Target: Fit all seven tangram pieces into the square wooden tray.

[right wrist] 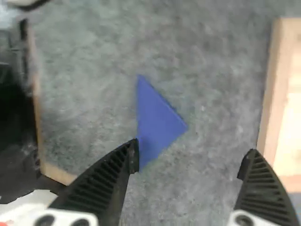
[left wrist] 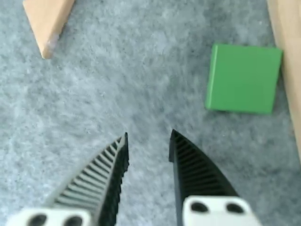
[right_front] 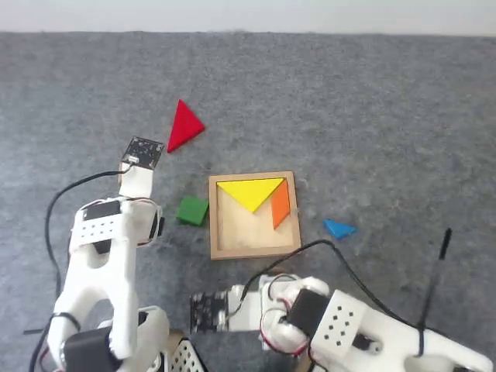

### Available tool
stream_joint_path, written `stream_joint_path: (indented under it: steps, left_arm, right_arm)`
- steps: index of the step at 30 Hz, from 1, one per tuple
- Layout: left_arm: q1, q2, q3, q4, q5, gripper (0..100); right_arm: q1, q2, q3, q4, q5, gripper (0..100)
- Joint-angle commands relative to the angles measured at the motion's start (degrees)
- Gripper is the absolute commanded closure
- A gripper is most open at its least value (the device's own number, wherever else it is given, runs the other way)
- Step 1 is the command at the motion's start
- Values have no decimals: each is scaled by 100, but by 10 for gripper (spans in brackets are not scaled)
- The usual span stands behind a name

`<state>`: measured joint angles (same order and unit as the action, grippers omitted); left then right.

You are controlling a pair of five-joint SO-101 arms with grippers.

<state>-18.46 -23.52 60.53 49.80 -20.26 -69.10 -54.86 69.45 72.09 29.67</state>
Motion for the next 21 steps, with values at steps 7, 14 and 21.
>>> stream_joint_path:
  steps: [7,14,21]
  left_arm:
    - [-35,9,-48,-105,-53,862]
    - [-35,9,-40,-105,-53,862]
    - [-35,9,-22,-105,-53,862]
  right_arm:
    - [-488,-31,290,-576,44,660]
    - [4,1402,290,-1604,62,660]
    - [-4,2378,-202,-1719,88,660]
